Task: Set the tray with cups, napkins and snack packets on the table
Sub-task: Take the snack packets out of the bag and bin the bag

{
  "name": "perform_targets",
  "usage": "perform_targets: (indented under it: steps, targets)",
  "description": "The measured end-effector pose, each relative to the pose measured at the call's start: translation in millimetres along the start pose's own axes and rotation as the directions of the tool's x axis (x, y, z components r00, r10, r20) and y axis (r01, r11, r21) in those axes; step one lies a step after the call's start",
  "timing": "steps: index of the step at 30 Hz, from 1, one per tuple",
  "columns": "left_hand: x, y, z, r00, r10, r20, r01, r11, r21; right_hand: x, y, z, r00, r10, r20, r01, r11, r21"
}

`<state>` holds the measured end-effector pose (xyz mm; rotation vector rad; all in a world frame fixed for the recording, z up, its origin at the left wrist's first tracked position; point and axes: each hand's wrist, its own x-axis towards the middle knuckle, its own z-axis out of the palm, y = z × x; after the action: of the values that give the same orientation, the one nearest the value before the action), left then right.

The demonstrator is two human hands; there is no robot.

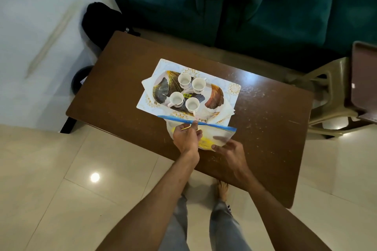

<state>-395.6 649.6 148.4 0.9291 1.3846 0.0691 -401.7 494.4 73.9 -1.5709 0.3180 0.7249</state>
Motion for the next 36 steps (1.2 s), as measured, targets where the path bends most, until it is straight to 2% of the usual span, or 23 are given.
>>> perform_targets:
  steps: [2, 5, 6, 8, 10, 11, 14, 20, 22, 24, 26, 28, 30, 32, 34, 36]
  targets:
    - [-2, -1, -5, 1.000, 0.003, 0.008, -0.003, 1.000, -0.009, -5, -13, -3, 1.000, -0.001, 0.008, 0.001, 0.997, -0.076]
    - [-2, -2, -15, 1.000, 0.005, 0.014, -0.004, 0.998, -0.062, -13, -39, -5, 0.985, -0.168, -0.047, 0.153, 0.961, -0.228]
    - [-2, -2, -17, 1.000, 0.003, 0.018, -0.002, 0.997, -0.072, -13, -47, -5, 0.962, -0.258, -0.084, 0.217, 0.917, -0.335]
    - [-1, -3, -20, 1.000, 0.004, 0.020, -0.002, 0.997, -0.071, -9, -63, 0, 0.882, -0.462, -0.091, 0.327, 0.741, -0.586]
    - [-1, -4, -23, 1.000, 0.014, 0.018, -0.013, 0.998, -0.063, -4, -78, 10, 0.828, -0.557, 0.066, 0.416, 0.530, -0.739]
    - [0, -5, -24, 0.999, 0.021, 0.026, -0.020, 0.998, -0.064, -2, -87, 17, 0.832, -0.526, 0.175, 0.451, 0.459, -0.765]
    - [3, -5, -31, 0.997, 0.036, 0.062, -0.032, 0.998, -0.062, 2, -103, 40, 0.861, -0.345, 0.374, 0.493, 0.387, -0.779]
    - [8, -11, -53, 0.994, 0.078, 0.073, -0.073, 0.995, -0.069, 17, -102, 54, 0.896, -0.320, 0.309, 0.431, 0.452, -0.781]
    - [9, -14, -59, 0.992, 0.089, 0.091, -0.083, 0.995, -0.061, 16, -104, 56, 0.901, -0.238, 0.362, 0.433, 0.489, -0.757]
    - [9, -15, -62, 0.989, 0.089, 0.115, -0.079, 0.993, -0.084, 11, -102, 60, 0.883, -0.172, 0.437, 0.464, 0.463, -0.755]
    - [9, -17, -62, 0.987, 0.084, 0.138, -0.071, 0.993, -0.096, 8, -98, 64, 0.874, -0.181, 0.451, 0.482, 0.445, -0.755]
    - [8, -17, -62, 0.986, 0.081, 0.148, -0.069, 0.994, -0.083, 11, -95, 65, 0.889, -0.193, 0.415, 0.454, 0.475, -0.754]
    - [10, -16, -63, 0.986, 0.088, 0.142, -0.075, 0.993, -0.094, 13, -96, 66, 0.903, -0.174, 0.393, 0.423, 0.519, -0.742]
    - [12, -17, -65, 0.985, 0.102, 0.137, -0.087, 0.990, -0.115, 16, -97, 66, 0.919, -0.166, 0.357, 0.381, 0.607, -0.698]
    - [12, -17, -67, 0.982, 0.115, 0.150, -0.098, 0.989, -0.112, 16, -98, 64, 0.951, -0.170, 0.259, 0.299, 0.725, -0.620]
    - [12, -20, -69, 0.979, 0.118, 0.165, -0.105, 0.991, -0.088, 17, -99, 63, 0.968, -0.180, 0.175, 0.249, 0.783, -0.570]
